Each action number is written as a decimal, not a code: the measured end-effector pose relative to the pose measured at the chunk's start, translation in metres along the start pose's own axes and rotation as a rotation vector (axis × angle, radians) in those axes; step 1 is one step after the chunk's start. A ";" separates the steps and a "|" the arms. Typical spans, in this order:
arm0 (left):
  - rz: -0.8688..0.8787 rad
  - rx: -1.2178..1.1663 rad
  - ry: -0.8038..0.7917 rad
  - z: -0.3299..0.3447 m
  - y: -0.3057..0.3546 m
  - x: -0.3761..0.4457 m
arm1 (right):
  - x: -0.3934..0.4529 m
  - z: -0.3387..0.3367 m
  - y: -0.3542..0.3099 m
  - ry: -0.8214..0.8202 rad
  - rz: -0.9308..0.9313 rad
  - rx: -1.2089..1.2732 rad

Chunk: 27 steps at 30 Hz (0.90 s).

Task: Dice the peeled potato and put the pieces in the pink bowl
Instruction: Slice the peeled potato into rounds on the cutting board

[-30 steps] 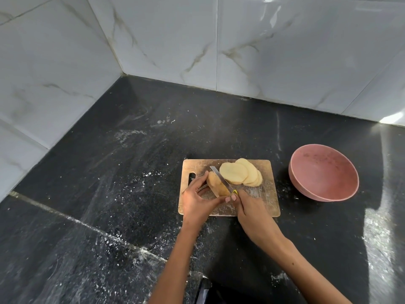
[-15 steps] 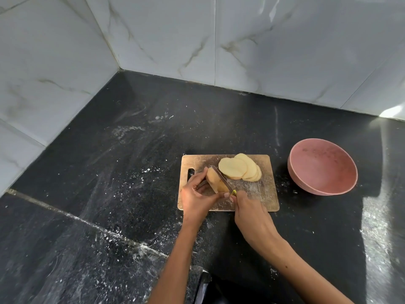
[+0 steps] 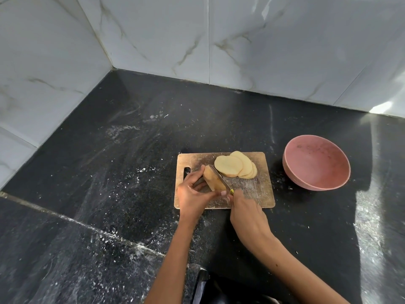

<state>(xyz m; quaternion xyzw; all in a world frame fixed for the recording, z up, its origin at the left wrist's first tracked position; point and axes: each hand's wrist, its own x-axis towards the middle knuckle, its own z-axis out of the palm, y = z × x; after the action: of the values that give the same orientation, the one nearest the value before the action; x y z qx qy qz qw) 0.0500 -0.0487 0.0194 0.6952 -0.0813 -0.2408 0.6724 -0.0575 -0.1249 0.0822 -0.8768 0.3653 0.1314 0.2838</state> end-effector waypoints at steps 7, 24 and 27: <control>0.004 -0.010 -0.049 -0.001 0.003 -0.001 | 0.008 0.000 -0.008 0.013 -0.016 -0.019; -0.228 -0.255 0.138 0.029 0.018 -0.005 | 0.019 0.004 0.008 0.052 -0.055 0.182; -0.263 -0.286 0.155 0.027 0.018 -0.002 | 0.017 0.007 0.003 0.059 -0.061 0.176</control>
<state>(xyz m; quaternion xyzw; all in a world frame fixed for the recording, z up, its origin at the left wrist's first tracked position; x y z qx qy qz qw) 0.0396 -0.0733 0.0378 0.6136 0.0971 -0.2813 0.7314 -0.0480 -0.1314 0.0680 -0.8626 0.3566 0.0642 0.3530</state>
